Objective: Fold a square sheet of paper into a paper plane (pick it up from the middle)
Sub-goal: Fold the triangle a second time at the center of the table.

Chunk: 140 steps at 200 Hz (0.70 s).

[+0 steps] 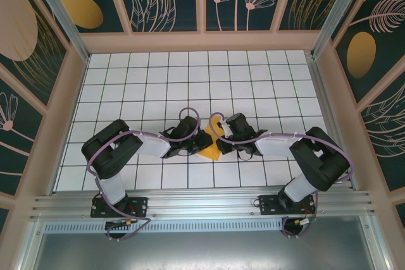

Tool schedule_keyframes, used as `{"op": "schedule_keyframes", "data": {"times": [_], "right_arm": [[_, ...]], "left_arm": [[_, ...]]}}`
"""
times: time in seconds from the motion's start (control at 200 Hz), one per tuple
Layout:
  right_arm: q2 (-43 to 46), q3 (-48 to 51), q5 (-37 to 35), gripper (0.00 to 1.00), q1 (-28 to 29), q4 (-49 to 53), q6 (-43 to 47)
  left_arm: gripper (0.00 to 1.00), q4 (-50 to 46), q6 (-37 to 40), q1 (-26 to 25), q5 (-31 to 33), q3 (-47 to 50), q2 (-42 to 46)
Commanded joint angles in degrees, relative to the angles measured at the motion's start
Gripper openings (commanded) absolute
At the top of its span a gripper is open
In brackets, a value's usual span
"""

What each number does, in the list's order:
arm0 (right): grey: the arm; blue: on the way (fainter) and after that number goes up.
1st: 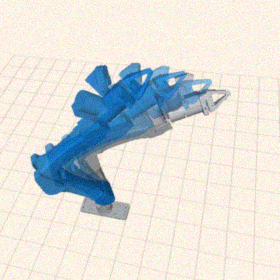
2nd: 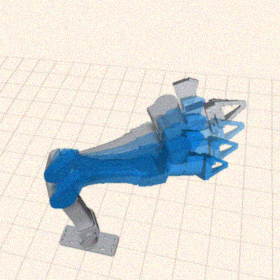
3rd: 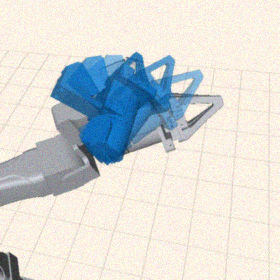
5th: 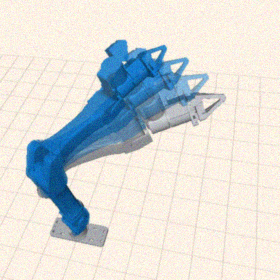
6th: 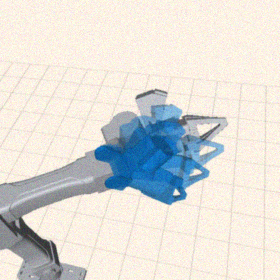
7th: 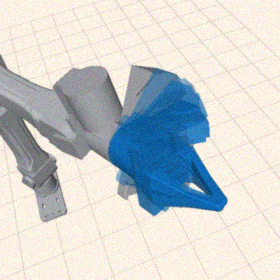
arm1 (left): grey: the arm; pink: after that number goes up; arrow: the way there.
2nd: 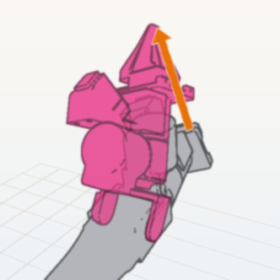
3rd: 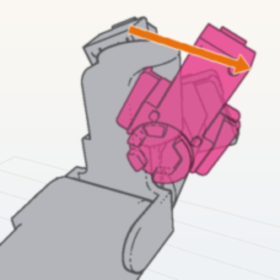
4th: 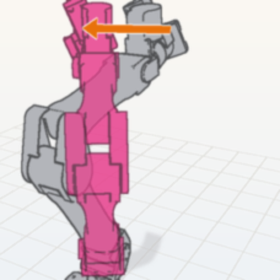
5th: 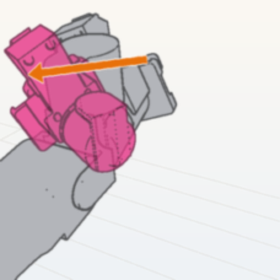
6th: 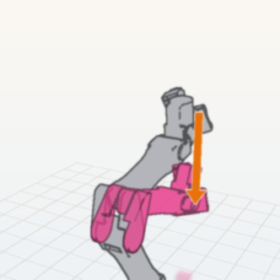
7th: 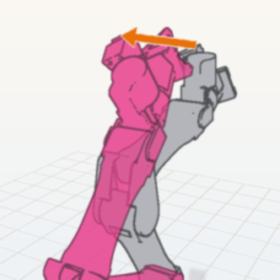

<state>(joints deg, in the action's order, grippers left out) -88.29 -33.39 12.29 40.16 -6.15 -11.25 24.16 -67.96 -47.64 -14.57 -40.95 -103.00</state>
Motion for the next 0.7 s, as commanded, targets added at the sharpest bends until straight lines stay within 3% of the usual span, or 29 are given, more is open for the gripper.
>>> {"op": "schedule_keyframes", "data": {"times": [0.0, 0.696], "right_arm": [[-2.2, 0.3, -0.8, 0.12, -0.4, 2.4, -0.7], [-2.6, 0.2, -0.8, 0.12, -0.3, 2.5, -0.6]], "left_arm": [[0.16, -1.2, 1.4, 0.0, 1.1, -2.0, 3.0], [0.14, -4.7, 2.2, 0.8, 5.4, -2.1, -3.4]]}}
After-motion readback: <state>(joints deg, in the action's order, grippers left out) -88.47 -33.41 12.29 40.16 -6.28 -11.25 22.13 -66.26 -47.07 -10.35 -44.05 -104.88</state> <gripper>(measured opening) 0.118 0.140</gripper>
